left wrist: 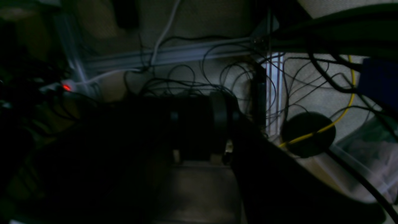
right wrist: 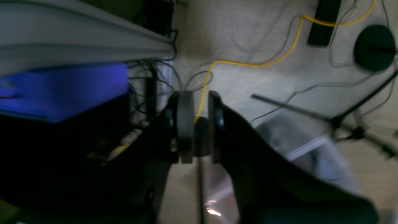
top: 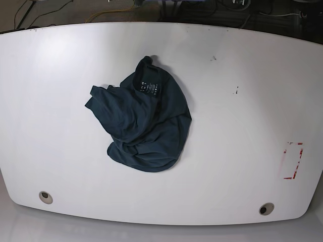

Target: Layout the t-shirt on the table in an organized manner, then fold the t-shirt properly

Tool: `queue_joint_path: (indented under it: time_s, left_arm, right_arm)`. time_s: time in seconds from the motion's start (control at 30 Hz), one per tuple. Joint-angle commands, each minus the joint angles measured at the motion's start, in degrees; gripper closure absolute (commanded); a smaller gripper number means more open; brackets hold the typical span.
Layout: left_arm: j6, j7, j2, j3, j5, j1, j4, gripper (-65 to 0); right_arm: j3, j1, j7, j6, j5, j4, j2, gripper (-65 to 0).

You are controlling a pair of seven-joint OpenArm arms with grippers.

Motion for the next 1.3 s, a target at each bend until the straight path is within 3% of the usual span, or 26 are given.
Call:
queue_joint_path:
  time_s: [0.0,0.23,0.6,0.87,1.1,1.27]
  left_arm:
    - [0.1,-0.5,0.6,-0.3,-0.2,3.4,4.2,-11.3]
    - [0.1,-0.5,0.6,-0.1,-7.3,9.2,14.1,-11.3]
    - [0.1,-0.5,0.2,-0.2,-17.5,18.5,31.7,-11.3]
    - [0.1,-0.8,0.2,-0.1,-19.5,22.0,39.0,-11.3]
    - [0.1,-0.9,0.2,-0.3,-19.2,19.3,39.5,-11.3]
    - [0.1,-0.6,0.1,-0.2,-19.1,16.3,39.6,-11.3]
  right_arm:
    - [0.3,-3.4,0.4,-0.3,2.7,4.1,1.1,-7.8]
    - [0.2,-8.8,-2.0,-0.3,8.1,13.5,4.3,-7.8]
    - [2.2,-16.1,-2.0,-0.3,10.3,27.6,4.5,-7.8]
    - [2.6,-14.3,-1.9,-0.4,10.4,28.9,4.5,-7.8]
    - [2.6,-9.6,-1.7,-0.3,10.4,29.3,4.5,-7.5]
    - [2.6,-5.1,-1.7,-0.3,10.4,29.7,4.4,-0.6]
